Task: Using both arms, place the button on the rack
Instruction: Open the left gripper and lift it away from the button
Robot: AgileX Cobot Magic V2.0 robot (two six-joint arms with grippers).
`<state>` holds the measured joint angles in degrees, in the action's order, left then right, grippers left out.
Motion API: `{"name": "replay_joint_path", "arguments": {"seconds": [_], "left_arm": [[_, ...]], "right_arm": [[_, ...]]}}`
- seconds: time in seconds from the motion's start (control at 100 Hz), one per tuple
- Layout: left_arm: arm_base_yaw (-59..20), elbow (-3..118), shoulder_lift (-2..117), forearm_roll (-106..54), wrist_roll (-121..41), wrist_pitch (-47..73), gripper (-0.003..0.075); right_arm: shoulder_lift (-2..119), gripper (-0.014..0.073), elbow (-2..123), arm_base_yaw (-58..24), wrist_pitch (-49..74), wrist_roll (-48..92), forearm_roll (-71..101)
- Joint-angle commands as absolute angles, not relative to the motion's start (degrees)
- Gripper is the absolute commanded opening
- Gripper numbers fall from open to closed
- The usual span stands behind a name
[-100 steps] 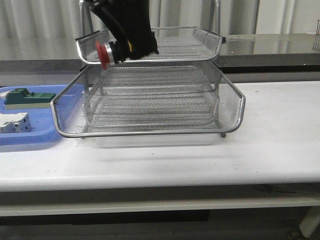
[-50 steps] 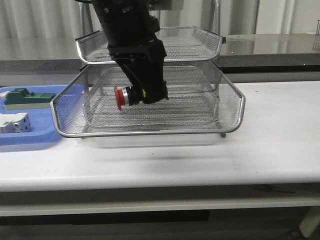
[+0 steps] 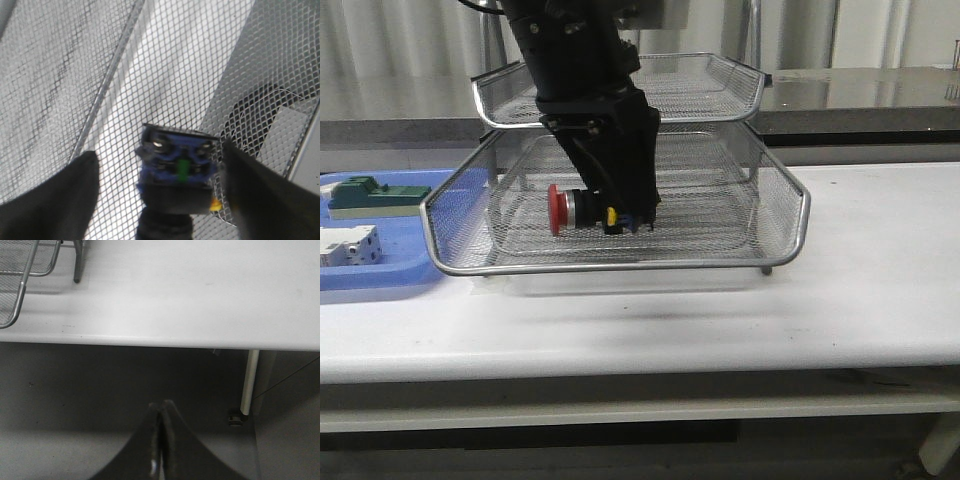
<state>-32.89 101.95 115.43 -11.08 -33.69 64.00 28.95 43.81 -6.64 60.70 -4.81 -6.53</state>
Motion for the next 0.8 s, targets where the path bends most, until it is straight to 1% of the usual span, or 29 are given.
{"name": "replay_joint_path", "arguments": {"seconds": [0.0,0.24,0.54,0.66,0.79], "left_arm": [[-33.28,103.58,112.10,-12.20,-33.78,63.57,0.0599],[-33.28,103.69,110.51,-13.62,-33.55,65.83,0.0596],[-32.80,103.69,103.53,-14.14,-32.78,69.13,0.0591],[-30.59,103.69,100.35,-14.05,-31.43,70.44,0.0590],[-26.19,103.69,97.18,-14.05,-30.24,71.73,0.0590]], "right_arm": [[29.27,-0.0068,45.72,-6.76,57.66,-4.61,-7.40],[29.27,-0.0068,45.72,-6.76,57.66,-4.61,-7.40],[29.27,-0.0068,45.72,-6.76,57.66,-4.61,-7.40],[29.27,-0.0068,45.72,-6.76,57.66,-4.61,-7.40],[29.27,-0.0068,45.72,-6.76,57.66,-4.61,-7.40]]}}
